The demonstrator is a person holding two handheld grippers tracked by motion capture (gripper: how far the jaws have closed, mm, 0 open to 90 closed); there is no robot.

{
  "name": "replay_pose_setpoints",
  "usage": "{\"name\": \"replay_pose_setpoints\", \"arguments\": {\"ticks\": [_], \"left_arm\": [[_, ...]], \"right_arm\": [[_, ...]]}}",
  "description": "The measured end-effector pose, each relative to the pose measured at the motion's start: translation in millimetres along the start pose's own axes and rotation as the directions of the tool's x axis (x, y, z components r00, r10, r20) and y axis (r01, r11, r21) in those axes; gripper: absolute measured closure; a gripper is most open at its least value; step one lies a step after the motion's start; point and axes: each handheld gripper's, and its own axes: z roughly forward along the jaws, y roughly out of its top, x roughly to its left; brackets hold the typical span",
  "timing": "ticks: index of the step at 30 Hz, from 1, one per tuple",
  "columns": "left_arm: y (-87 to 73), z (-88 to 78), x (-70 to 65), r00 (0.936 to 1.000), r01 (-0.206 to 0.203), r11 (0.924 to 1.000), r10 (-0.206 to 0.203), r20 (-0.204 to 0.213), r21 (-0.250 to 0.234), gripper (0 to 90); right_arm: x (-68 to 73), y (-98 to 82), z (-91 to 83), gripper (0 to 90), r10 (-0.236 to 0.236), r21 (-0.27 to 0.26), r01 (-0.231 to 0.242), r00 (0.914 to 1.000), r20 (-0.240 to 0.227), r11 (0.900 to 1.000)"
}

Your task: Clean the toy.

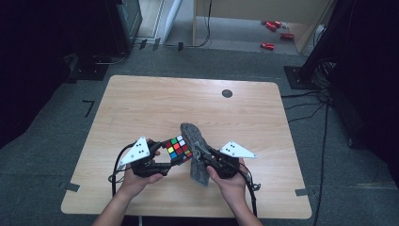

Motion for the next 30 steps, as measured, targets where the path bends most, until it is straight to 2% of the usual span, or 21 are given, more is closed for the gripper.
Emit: {"name": "replay_pose_setpoints", "arguments": {"ticks": [3, 5, 7, 11, 16, 17, 19, 21, 24, 26, 30], "left_arm": [[0.7, -3.5, 6.7, 0.9976, 0.065, 0.9974, -0.065, -0.025, -0.031, 34.6], [0.8, -3.5, 7.7, 0.9952, 0.090, 0.9954, -0.091, -0.035, -0.034, 34.6], [0.9, -2.2, 6.0, 0.9943, 0.101, 0.9942, -0.103, -0.030, -0.037, 34.6], [1.9, -0.3, 1.9, 0.9941, 0.106, 0.9931, -0.107, -0.017, -0.051, 34.7], [2.3, -1.2, 3.2, 0.9933, 0.111, 0.9923, -0.113, -0.024, -0.055, 34.7], [2.2, -1.6, 3.6, 0.9933, 0.111, 0.9924, -0.112, -0.027, -0.054, 34.7], [2.0, -2.4, 4.6, 0.9925, 0.117, 0.9914, -0.119, -0.030, -0.059, 34.7], [2.0, -3.3, 5.7, 0.9923, 0.119, 0.9913, -0.120, -0.030, -0.057, 34.7], [1.1, -1.7, 5.5, 0.9920, 0.122, 0.9911, -0.123, -0.027, -0.054, 34.7], [0.5, -0.5, 4.9, 0.9920, 0.123, 0.9911, -0.124, -0.021, -0.051, 34.7], [0.9, -0.7, 4.1, 0.9919, 0.123, 0.9909, -0.124, -0.025, -0.055, 34.7]], "right_arm": [[-1.0, -2.5, 2.6, 73.1, 0.015, -0.008, -0.015, 0.9994, -0.031, 1.000], [0.6, -3.4, 3.4, 73.1, 0.015, -0.009, -0.016, 0.9990, -0.043, 1.000], [4.6, -5.1, 5.6, 73.3, 0.011, -0.005, -0.011, 0.9982, -0.059, 1.000], [16.1, -9.8, 12.3, 73.7, -0.042, 0.013, 0.043, 0.9954, -0.086, 0.999], [33.4, -16.5, 21.0, 73.7, -0.107, 0.057, 0.117, 0.9821, -0.156, 0.992], [36.3, -17.5, 22.0, 73.7, -0.122, 0.055, 0.131, 0.9825, -0.140, 0.990], [34.9, -15.8, 21.4, 73.8, -0.119, 0.049, 0.126, 0.9851, -0.124, 0.991], [27.7, -11.8, 15.8, 73.9, -0.103, 0.015, 0.104, 0.9906, -0.091, 0.994], [14.2, -5.9, 4.7, 74.0, -0.047, -0.051, 0.045, 0.9980, -0.043, 0.998], [12.6, -5.2, 3.2, 73.9, -0.044, -0.057, 0.041, 0.9978, -0.050, 0.998], [27.3, -13.5, 14.4, 73.9, -0.084, -0.005, 0.084, 0.9892, -0.120, 0.996]]}}
